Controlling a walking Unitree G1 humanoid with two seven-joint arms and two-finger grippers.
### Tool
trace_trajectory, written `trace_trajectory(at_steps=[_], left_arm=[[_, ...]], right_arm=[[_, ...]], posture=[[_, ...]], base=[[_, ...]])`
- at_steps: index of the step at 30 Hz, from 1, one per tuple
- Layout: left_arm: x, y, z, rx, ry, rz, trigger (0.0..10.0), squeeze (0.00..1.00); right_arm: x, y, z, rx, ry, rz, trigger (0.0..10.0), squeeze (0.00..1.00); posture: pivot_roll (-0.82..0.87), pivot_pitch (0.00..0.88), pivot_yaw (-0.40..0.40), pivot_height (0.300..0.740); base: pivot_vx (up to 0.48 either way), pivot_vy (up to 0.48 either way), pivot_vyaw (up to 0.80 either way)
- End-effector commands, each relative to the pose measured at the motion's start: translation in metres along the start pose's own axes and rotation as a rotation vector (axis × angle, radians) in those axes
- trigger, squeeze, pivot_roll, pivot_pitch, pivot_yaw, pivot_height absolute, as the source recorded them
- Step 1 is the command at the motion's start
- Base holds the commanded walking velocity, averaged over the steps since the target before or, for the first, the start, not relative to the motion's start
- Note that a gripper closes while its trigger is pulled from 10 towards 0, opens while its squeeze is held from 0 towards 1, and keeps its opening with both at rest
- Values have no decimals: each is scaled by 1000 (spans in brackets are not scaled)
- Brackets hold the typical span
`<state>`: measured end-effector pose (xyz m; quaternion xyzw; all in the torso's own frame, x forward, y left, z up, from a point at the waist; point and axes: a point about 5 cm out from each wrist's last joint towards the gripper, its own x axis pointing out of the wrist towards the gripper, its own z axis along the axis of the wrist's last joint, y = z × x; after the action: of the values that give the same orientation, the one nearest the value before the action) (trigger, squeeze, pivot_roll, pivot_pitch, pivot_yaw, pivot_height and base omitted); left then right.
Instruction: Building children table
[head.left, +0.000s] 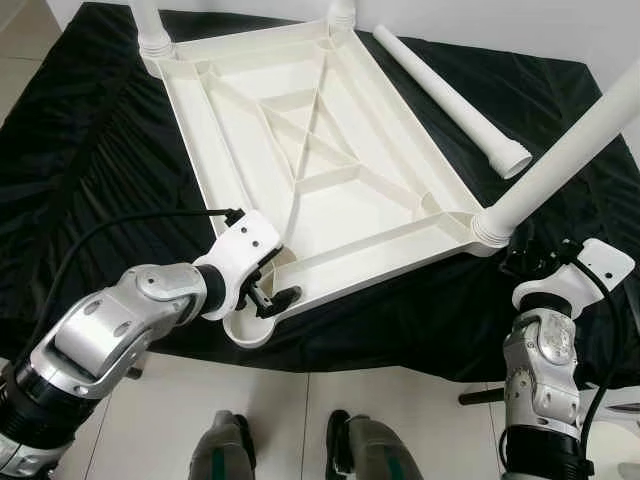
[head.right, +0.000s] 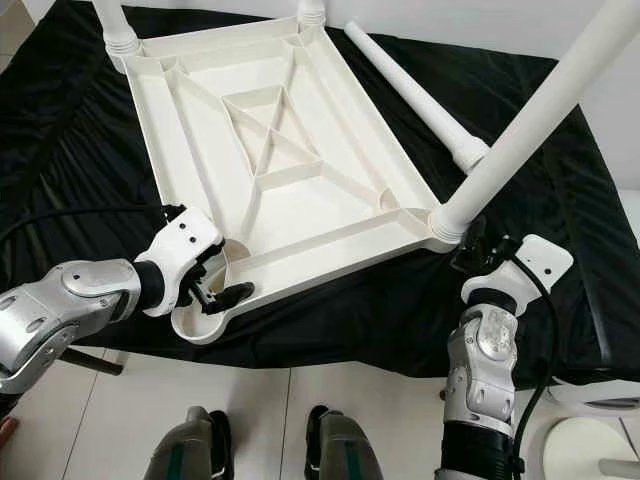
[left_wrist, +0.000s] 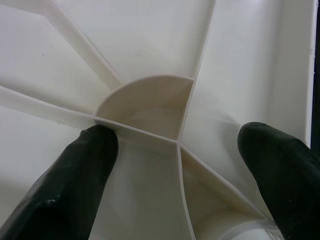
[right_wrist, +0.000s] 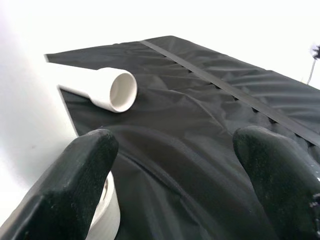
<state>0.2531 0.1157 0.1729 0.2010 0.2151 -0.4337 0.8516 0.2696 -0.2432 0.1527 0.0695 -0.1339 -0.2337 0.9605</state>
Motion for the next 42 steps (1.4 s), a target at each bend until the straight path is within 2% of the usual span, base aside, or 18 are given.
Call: trace_trajectory(at_steps=[1,4,6,9,12,21,26,31,36,38,42], left_arm=[[4,-21,-15,-36,70,-201,10000,0],[3,-21,-15,-37,71,-201,10000,0],[2,-25,-14,-39,70,-213,10000,0],[2,-27,-13,-41,67,-221,10000,0],[1,-33,-9,-54,50,-234,10000,0],[2,-41,0,-72,21,-242,10000,0],[2,-42,2,-73,15,-242,10000,0],[6,-47,23,-63,-42,-245,10000,0],[10,-50,33,-58,-71,-251,10000,0],[14,-52,41,-56,-95,-255,10000,0],[15,-53,44,-54,-104,-257,10000,0]], right_arm=[[-2,3,-6,-6,22,-1,10000,0],[-1,4,-7,-5,21,-1,10000,0],[2,13,-8,12,24,1,10000,0],[4,19,-9,21,26,5,10000,0],[10,34,-12,42,33,2,10000,0],[17,52,-17,62,47,-3,10000,0],[18,55,-17,67,48,-3,10000,0],[31,75,-18,77,46,4,10000,0],[37,84,-18,82,47,18,10000,0],[41,93,-18,87,51,41,10000,0],[43,98,-17,90,53,56,10000,0]], posture=[[17,204,-42,740],[17,204,-42,740],[26,208,-43,740],[31,209,-44,740],[41,212,-44,740],[61,224,-38,740],[66,228,-32,740],[75,240,-15,740],[73,244,-12,740],[72,246,-9,740],[72,247,-8,740]], base=[[0,0,0],[0,0,0],[0,0,0],[0,0,0],[0,0,0],[0,0,0],[0,0,0],[0,0,0],[0,0,0],[0,0,0],[0,0,0]])
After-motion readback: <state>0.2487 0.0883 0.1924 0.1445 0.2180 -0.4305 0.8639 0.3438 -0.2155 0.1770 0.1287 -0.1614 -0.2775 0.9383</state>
